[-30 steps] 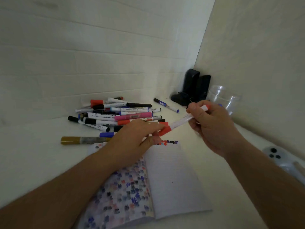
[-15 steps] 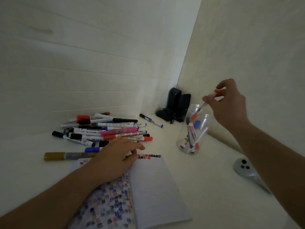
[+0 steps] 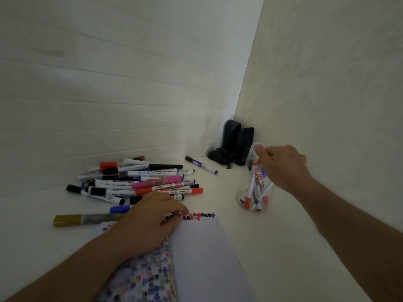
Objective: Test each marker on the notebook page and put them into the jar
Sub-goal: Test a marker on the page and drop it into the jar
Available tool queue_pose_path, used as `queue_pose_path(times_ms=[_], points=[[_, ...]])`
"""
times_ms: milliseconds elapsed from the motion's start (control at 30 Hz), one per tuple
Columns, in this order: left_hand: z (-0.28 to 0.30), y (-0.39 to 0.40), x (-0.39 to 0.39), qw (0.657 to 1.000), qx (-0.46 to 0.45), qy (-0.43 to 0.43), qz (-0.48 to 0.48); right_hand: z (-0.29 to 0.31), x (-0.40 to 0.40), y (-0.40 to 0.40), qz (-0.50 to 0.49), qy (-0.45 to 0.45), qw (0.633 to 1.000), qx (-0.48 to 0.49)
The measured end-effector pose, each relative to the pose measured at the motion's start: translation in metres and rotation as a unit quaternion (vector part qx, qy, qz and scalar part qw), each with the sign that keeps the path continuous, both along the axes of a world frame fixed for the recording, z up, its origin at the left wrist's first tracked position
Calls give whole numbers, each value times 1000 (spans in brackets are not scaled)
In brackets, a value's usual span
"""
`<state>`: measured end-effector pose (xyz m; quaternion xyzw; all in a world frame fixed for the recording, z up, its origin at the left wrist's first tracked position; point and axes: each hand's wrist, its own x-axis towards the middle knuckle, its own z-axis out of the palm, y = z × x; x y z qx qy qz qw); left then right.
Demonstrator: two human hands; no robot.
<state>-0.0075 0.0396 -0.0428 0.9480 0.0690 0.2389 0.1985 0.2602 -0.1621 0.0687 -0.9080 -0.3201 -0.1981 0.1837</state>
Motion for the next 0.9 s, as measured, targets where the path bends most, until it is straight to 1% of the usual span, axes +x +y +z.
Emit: queue_pose_path(times_ms=[33,67,133,200,233,267,300,333,367,400,433,500,600,667,733,833,867,900], points=[[2,2,-1,1000,10,5,-2,0,0,0,1,-7,1000,19],[5,4,-2,1000,20,12,-3,-1,-1,0,-2,-32,999,43],[15,12,-5,999,42,27,7,-6,-13,-2,10,-129,986,110],[30,24,-11,997,61,43,30,-16,-40,3,98,-207,959,166],[37,31,-16,996,62,54,46,-22,-56,10,162,-206,951,162],[43,39,-22,994,54,74,62,-28,-75,18,235,-159,951,125],[50,46,-29,991,44,98,77,-36,-95,27,300,-69,950,62],[54,55,-36,987,39,127,89,-46,-114,34,346,30,938,-18],[57,64,-43,981,40,157,102,-56,-129,42,377,96,916,-97],[61,70,-50,974,38,188,118,-66,-142,48,399,120,894,-165],[63,76,-56,967,30,213,136,-75,-150,52,415,118,877,-211],[64,83,-63,954,8,247,167,-87,-160,56,427,93,865,-248],[59,85,-65,938,-2,303,170,-90,-163,57,427,64,868,-246],[54,84,-63,930,10,328,168,-93,-166,56,445,51,863,-234],[52,82,-61,926,30,332,177,-95,-171,54,466,42,853,-231],[58,81,-61,920,27,338,195,-90,-178,54,481,43,840,-248],[61,81,-61,922,33,322,212,-88,-178,54,480,50,839,-252],[65,79,-60,927,47,289,236,-88,-178,55,480,57,838,-253]])
